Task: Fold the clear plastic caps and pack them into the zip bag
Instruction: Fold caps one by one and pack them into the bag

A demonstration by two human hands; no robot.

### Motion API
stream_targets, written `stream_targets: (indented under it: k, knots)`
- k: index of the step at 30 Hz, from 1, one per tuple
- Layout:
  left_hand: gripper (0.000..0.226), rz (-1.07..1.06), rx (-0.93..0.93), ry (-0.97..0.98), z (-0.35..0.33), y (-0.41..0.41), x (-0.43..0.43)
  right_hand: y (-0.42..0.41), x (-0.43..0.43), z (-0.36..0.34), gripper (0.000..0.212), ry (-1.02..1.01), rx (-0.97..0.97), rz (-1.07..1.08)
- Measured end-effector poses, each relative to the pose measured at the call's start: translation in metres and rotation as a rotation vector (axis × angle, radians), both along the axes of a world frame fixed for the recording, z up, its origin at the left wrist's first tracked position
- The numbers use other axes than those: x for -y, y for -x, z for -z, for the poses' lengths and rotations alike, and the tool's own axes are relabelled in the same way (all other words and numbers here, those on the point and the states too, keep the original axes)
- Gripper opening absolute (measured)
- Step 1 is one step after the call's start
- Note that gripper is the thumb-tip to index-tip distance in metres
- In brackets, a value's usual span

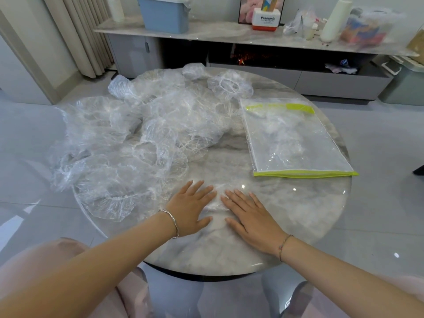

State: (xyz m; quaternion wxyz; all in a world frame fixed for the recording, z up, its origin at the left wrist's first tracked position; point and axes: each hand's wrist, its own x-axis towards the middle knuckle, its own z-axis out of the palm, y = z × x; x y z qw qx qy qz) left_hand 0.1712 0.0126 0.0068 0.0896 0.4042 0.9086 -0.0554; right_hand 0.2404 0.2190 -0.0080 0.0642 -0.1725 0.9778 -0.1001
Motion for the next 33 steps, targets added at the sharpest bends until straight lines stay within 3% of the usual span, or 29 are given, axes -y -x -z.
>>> stream_targets:
  k: [2,6,8,14,18,21,24,27,29,31,33]
  knots:
    - [0.069,-0.021,-0.021,0.024,-0.007,0.001,-0.002,0.002,-0.001,0.0,0.073,0.009,-0.031,0.009]
    - [0.043,0.13,-0.228,-0.176,-0.009,0.008,-0.008,0.003,-0.003,-0.002,0.049,0.005,-0.266,-0.029]
    - [0.031,0.141,-0.248,-0.246,-0.008,0.006,-0.011,0.003,-0.004,-0.004,0.041,0.045,-0.332,-0.051]
    - [0.045,0.114,-0.03,-0.438,-0.008,-0.008,-0.019,0.0,-0.01,-0.002,0.021,0.166,-0.31,0.054]
    - [0.036,-0.011,0.082,-0.494,-0.004,-0.005,-0.019,-0.001,-0.011,-0.005,0.022,0.253,-0.279,0.121]
    - [0.048,-0.149,0.1,-0.507,-0.001,-0.003,-0.02,0.002,-0.009,-0.005,0.032,0.382,-0.247,0.229]
    - [0.026,-0.235,0.153,-0.54,0.001,-0.002,-0.023,0.009,-0.008,-0.007,0.032,0.504,-0.179,0.351]
    - [0.034,-0.382,0.298,-0.61,0.001,-0.002,-0.024,0.014,-0.007,-0.008,0.014,0.593,-0.119,0.427]
    - [0.029,-0.457,0.375,-0.693,0.002,-0.002,-0.025,0.017,-0.005,-0.007,0.013,0.615,-0.084,0.452]
    - [0.035,-0.467,0.343,-0.708,0.001,-0.002,-0.024,0.017,-0.004,-0.006,0.021,0.618,-0.08,0.45]
    - [0.045,-0.33,0.15,-0.703,0.001,0.0,-0.022,0.016,-0.003,-0.007,0.028,0.592,-0.119,0.41]
